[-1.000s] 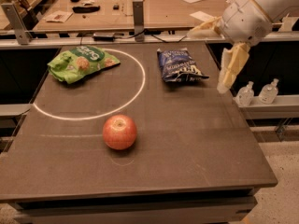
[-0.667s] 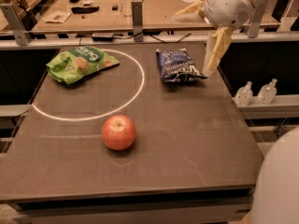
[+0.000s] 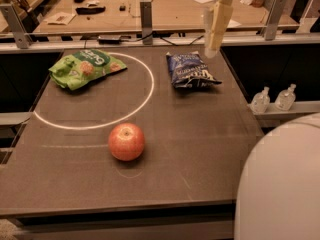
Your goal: Move green rice chip bag near blue chip bag
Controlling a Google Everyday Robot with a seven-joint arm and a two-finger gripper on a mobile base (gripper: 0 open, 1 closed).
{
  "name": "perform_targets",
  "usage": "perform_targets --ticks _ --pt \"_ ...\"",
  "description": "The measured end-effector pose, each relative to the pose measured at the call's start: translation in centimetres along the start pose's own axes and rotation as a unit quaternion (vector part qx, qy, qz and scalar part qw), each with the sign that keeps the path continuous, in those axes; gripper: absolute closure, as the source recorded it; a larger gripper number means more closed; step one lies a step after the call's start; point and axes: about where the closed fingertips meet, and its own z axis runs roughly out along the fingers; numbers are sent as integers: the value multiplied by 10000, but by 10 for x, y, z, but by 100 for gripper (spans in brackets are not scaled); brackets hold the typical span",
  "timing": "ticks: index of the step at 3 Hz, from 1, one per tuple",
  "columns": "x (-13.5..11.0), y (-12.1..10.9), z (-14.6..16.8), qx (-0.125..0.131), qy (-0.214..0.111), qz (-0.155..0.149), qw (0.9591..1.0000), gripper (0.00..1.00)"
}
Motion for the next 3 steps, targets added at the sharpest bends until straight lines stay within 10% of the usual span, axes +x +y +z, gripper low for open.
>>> perform_targets --ticks 3 --pt "-8 -39 16 197 760 -295 9965 0"
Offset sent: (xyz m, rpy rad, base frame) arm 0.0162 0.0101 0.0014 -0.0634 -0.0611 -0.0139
